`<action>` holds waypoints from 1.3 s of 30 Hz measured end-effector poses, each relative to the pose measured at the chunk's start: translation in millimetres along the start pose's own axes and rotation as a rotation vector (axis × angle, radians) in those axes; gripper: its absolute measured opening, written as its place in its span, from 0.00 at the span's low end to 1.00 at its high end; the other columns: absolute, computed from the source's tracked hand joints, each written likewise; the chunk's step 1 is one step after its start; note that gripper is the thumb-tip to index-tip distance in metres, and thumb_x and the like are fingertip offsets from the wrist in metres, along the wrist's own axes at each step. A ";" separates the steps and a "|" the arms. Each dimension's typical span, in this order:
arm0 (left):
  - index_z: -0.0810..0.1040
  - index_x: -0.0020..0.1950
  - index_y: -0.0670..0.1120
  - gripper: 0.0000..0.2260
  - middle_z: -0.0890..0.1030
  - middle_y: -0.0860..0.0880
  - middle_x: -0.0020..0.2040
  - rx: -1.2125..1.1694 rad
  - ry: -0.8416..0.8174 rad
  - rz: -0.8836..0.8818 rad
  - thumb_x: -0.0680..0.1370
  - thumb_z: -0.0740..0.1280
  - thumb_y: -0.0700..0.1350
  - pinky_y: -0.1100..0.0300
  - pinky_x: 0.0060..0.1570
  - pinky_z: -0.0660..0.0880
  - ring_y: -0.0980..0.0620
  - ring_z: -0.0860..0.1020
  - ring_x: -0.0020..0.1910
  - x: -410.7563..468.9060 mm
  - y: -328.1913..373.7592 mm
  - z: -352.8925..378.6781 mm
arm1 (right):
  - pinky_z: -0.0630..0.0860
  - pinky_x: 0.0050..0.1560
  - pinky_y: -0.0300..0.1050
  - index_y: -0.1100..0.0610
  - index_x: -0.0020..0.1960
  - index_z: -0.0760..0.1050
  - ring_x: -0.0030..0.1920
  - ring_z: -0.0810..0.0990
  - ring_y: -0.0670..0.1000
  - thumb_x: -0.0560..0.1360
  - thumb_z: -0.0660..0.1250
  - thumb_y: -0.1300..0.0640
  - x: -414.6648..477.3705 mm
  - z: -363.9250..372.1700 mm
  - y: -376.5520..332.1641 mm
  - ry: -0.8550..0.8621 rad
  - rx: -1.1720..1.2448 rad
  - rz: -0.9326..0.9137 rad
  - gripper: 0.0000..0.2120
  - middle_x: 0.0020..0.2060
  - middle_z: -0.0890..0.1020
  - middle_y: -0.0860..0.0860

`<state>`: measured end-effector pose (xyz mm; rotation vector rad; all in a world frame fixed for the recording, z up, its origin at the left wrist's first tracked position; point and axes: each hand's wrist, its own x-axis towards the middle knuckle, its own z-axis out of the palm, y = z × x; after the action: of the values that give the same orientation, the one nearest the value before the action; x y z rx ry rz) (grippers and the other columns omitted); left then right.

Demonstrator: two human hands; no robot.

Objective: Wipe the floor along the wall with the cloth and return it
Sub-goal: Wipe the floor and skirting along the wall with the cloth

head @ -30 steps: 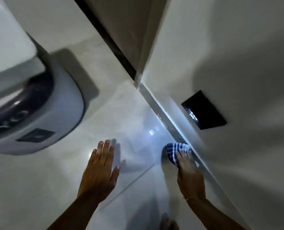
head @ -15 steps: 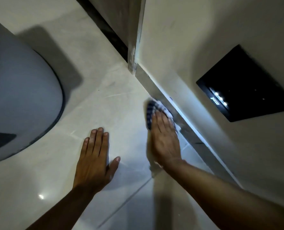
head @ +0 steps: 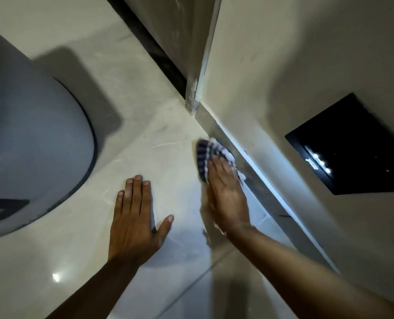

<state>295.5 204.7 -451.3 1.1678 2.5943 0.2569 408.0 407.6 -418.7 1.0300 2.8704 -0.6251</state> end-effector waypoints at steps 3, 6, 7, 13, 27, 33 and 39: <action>0.52 0.82 0.39 0.42 0.54 0.39 0.83 0.009 0.005 0.011 0.78 0.55 0.67 0.42 0.81 0.53 0.41 0.50 0.83 0.3 -0.7 -1.8 | 0.49 0.79 0.46 0.58 0.78 0.56 0.79 0.55 0.53 0.80 0.57 0.60 -81.5 -8.4 34.2 -0.028 -0.052 0.039 0.27 0.78 0.59 0.52; 0.53 0.82 0.40 0.42 0.54 0.39 0.83 0.009 0.008 0.009 0.78 0.55 0.67 0.43 0.81 0.54 0.41 0.51 0.83 0.2 -1.4 -3.0 | 0.51 0.79 0.50 0.58 0.78 0.54 0.79 0.55 0.54 0.80 0.55 0.61 -62.9 -2.7 30.3 -0.015 -0.071 0.049 0.27 0.78 0.60 0.55; 0.52 0.82 0.40 0.42 0.54 0.40 0.84 0.010 0.006 0.005 0.78 0.55 0.68 0.43 0.81 0.54 0.41 0.50 0.83 0.5 -0.2 -2.7 | 0.49 0.80 0.49 0.58 0.78 0.53 0.79 0.53 0.53 0.80 0.54 0.63 -31.2 1.8 14.5 -0.003 -0.066 0.021 0.28 0.79 0.58 0.55; 0.50 0.83 0.41 0.44 0.51 0.41 0.84 0.001 -0.007 0.017 0.77 0.54 0.70 0.44 0.81 0.51 0.42 0.48 0.84 4.1 -5.3 -3.2 | 0.47 0.80 0.48 0.57 0.79 0.51 0.80 0.51 0.51 0.80 0.55 0.64 0.2 6.4 0.1 0.009 -0.054 -0.028 0.29 0.80 0.54 0.51; 0.47 0.83 0.42 0.47 0.49 0.41 0.84 0.003 0.012 0.043 0.76 0.55 0.72 0.43 0.81 0.52 0.43 0.46 0.84 20.8 -18.4 -6.6 | 0.48 0.79 0.49 0.59 0.78 0.53 0.79 0.53 0.54 0.78 0.56 0.64 -33.9 -12.6 7.5 -0.049 -0.070 -0.033 0.30 0.79 0.52 0.52; 0.49 0.83 0.42 0.46 0.50 0.41 0.84 0.042 0.020 0.033 0.76 0.54 0.72 0.45 0.82 0.47 0.43 0.46 0.84 23.5 -17.7 -1.3 | 0.46 0.79 0.46 0.59 0.78 0.52 0.79 0.52 0.54 0.77 0.60 0.65 123.9 0.5 -59.6 -0.029 -0.039 -0.149 0.32 0.79 0.56 0.55; 0.50 0.82 0.40 0.46 0.51 0.39 0.84 0.072 0.014 0.021 0.76 0.52 0.72 0.44 0.82 0.48 0.41 0.47 0.84 22.7 -14.1 -3.0 | 0.46 0.79 0.47 0.59 0.78 0.54 0.79 0.52 0.54 0.78 0.57 0.66 131.2 11.3 -72.2 0.024 -0.047 -0.111 0.30 0.79 0.58 0.55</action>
<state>270.2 212.3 -456.5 1.2216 2.6245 0.1784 259.8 432.0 -423.8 0.8838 2.9645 -0.5508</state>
